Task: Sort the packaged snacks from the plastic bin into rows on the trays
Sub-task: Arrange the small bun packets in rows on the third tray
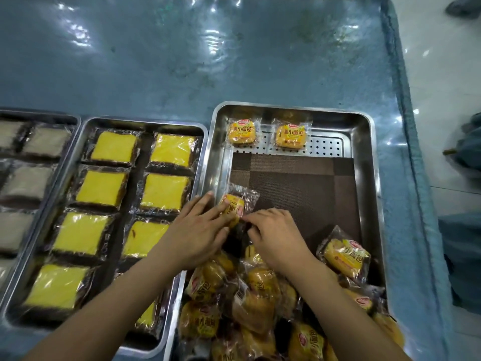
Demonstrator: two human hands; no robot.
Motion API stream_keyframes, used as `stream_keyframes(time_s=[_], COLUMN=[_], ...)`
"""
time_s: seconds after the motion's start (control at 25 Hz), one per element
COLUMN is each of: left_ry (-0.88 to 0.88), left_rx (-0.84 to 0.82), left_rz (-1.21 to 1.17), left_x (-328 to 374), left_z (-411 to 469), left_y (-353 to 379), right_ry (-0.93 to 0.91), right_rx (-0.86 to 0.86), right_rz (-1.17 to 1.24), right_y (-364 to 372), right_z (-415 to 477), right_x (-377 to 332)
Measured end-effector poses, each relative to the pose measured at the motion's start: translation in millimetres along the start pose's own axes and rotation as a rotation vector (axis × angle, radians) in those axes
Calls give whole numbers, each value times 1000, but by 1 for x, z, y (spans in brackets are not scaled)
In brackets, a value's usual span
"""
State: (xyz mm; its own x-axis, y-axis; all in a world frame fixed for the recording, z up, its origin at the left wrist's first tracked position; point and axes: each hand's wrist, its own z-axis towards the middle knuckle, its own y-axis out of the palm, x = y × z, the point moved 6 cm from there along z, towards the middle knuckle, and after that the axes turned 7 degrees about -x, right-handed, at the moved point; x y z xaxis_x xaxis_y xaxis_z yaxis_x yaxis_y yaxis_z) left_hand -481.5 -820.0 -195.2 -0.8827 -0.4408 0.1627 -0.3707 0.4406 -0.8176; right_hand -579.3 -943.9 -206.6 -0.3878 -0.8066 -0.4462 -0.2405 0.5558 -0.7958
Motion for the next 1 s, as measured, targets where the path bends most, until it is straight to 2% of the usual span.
stream_keyframes(time_s=[0.24,0.48,0.56,0.72,1.0], left_ry=[-109,-144,-118,-74,119], left_rx=[60,166,179,86,83], left_rz=[13,-75,-74,-35,-38], left_x=[11,5,-3,5,83], left_z=[43,48,39,41,87], left_y=[-20,-29,-22,-11,-30], right_ry=[53,90,94,119,342], right_rx=[158,146,176,173,240], right_rz=[2,-24,-48,-99,-212], right_y=[-11,-8,-10,-10,-31], right_z=[6,17,18,18,-23], right_x=[2,8,10,17,92])
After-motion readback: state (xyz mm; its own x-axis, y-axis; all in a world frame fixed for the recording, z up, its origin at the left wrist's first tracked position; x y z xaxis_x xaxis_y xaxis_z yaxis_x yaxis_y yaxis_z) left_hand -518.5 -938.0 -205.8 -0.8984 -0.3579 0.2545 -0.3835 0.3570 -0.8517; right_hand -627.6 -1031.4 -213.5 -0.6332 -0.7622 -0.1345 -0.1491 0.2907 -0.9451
